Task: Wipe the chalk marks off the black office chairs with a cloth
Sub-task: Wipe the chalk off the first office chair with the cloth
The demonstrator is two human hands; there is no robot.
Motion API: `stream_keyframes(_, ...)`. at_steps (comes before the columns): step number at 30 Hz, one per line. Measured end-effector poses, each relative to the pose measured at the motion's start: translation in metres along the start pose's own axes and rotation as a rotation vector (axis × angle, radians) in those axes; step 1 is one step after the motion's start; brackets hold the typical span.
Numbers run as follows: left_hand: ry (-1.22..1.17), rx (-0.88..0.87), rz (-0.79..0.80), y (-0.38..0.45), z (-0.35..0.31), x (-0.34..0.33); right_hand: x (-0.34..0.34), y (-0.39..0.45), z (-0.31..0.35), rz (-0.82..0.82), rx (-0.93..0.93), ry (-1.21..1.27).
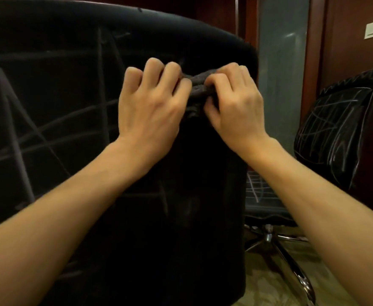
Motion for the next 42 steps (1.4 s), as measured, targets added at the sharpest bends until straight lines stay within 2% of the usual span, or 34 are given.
stream_keyframes(3,-0.065,-0.011,0.029,-0.030,-0.013,-0.003,-0.011,-0.041,0.003,-0.004,-0.044,0.036)
stream_keyframes(7,-0.207,-0.074,0.101,-0.090,-0.041,-0.010,-0.026,-0.113,0.020,0.139,-0.059,0.112)
stream_keyframes(10,-0.188,-0.076,0.084,-0.069,-0.029,-0.010,-0.023,-0.085,0.015,0.148,-0.048,0.116)
stream_keyframes(14,-0.053,0.024,0.002,0.014,0.017,-0.008,-0.009,0.008,-0.008,-0.019,-0.096,0.023)
stream_keyframes(17,-0.020,0.077,-0.035,0.044,0.034,-0.007,-0.004,0.037,-0.015,-0.083,-0.153,0.046)
stream_keyframes(20,-0.074,0.048,-0.011,0.015,0.022,-0.011,-0.015,0.005,-0.007,-0.039,-0.155,0.051)
stream_keyframes(25,-0.280,-0.029,0.124,-0.087,-0.035,-0.013,-0.027,-0.112,0.012,0.099,-0.170,0.165)
stream_keyframes(28,-0.352,-0.056,0.185,-0.120,-0.056,-0.007,-0.023,-0.154,0.022,0.205,-0.091,0.164)
stream_keyframes(31,-0.317,-0.080,0.192,-0.099,-0.051,-0.009,-0.020,-0.127,0.012,0.236,0.005,0.123)
stream_keyframes(36,-0.224,0.055,0.184,-0.021,-0.017,-0.019,-0.019,-0.038,-0.017,0.121,-0.074,0.089)
stream_keyframes(39,-0.243,0.049,0.182,-0.025,-0.021,-0.019,-0.023,-0.059,-0.014,0.121,-0.137,0.116)
stream_keyframes(42,-0.296,-0.018,0.199,-0.082,-0.049,-0.012,-0.030,-0.130,0.003,0.176,-0.166,0.179)
Point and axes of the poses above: each hand's wrist, its own y-axis towards the middle knuckle, its own x-axis out of the back of the hand, z = x × y, the point moved 8 cm from there along y, towards the middle knuckle, and after that the axes turned 5 degrees about -x, right-handed, at the moved point
